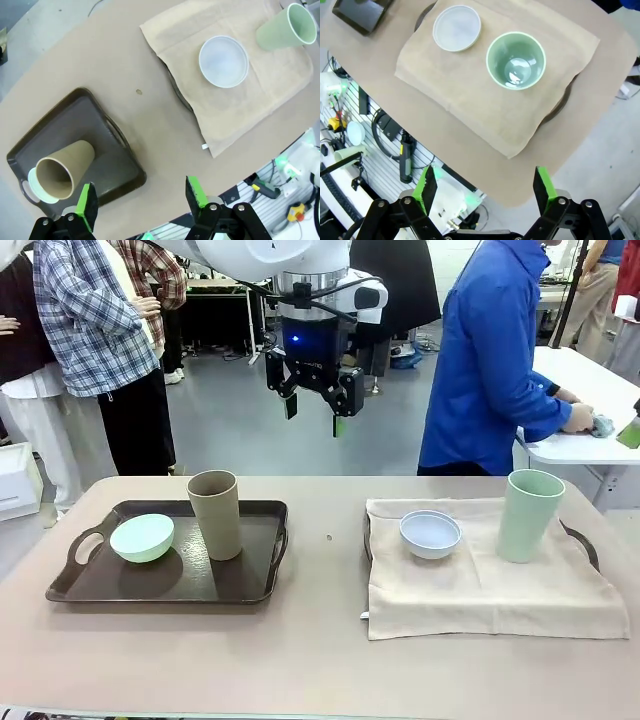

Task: Set up a tray with a mat and arrange the tableware.
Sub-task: Pick up the Picnic Bowl and Reusable plastic cup from the Handle tray in front of the human's position and hold them in the air.

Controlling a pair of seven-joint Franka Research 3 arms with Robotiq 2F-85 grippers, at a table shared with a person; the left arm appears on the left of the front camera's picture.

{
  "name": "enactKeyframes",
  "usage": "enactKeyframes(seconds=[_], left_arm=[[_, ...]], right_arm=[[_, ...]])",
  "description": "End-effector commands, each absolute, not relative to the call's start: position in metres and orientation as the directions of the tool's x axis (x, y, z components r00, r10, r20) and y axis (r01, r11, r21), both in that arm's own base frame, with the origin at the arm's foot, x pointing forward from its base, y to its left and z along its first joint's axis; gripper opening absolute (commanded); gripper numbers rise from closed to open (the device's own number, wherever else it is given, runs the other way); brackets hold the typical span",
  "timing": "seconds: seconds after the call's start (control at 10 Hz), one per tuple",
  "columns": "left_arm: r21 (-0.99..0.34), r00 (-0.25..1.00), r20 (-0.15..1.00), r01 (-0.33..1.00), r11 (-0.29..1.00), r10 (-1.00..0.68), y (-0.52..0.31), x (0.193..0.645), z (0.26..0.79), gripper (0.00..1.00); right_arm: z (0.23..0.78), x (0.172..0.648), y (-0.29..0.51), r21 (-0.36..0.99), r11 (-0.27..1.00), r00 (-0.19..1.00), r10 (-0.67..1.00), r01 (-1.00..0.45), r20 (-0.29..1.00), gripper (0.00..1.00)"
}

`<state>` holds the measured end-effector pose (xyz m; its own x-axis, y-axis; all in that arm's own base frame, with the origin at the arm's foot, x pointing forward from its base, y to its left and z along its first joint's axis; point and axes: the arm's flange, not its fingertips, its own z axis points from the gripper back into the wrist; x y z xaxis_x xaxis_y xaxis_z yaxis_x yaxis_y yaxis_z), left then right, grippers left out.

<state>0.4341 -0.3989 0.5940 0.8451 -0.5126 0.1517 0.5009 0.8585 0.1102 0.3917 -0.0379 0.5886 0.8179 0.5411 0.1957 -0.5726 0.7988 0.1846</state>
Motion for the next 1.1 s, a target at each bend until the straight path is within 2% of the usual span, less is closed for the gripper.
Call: enactKeyframes(seconds=[0.0, 0.4, 0.5, 0.6, 0.7, 1.0], left_arm=[[0.113, 0.839, 0.148, 0.512, 0.852, -0.524, -0.398, 0.436, 0.595, 0.92], [0.11, 0.845, 0.152, 0.501, 0.858, -0.513, -0.399, 0.434, 0.594, 0.92], [0.118, 0.787, 0.143, 0.589, 0.8, -0.601, -0.397, 0.435, 0.608, 0.92], [0.104, 0.776, 0.167, 0.6, 0.794, -0.608, -0.382, 0.433, 0.619, 0.92], [0.043, 0.783, 0.195, 0.594, 0.803, -0.59, -0.351, 0.432, 0.628, 0.92], [-0.153, 0.872, 0.229, 0.471, 0.869, -0.432, -0.258, 0.425, 0.638, 0.92]], right_arm=[[0.59, 0.395, -0.038, 0.168, 0.801, 0.816, 0.547, -0.575, 0.188, 1.0], [0.59, 0.395, -0.038, 0.168, 0.801, 0.816, 0.547, -0.575, 0.188, 1.0], [0.589, 0.392, -0.038, 0.184, 0.799, 0.818, 0.541, -0.573, 0.196, 1.0], [0.591, 0.395, -0.049, 0.175, 0.82, 0.835, 0.514, -0.546, 0.197, 1.0], [0.593, 0.397, -0.064, 0.185, 0.841, 0.858, 0.476, -0.508, 0.192, 1.0], [0.601, 0.402, -0.112, 0.266, 0.869, 0.906, 0.375, -0.417, 0.196, 1.0]])
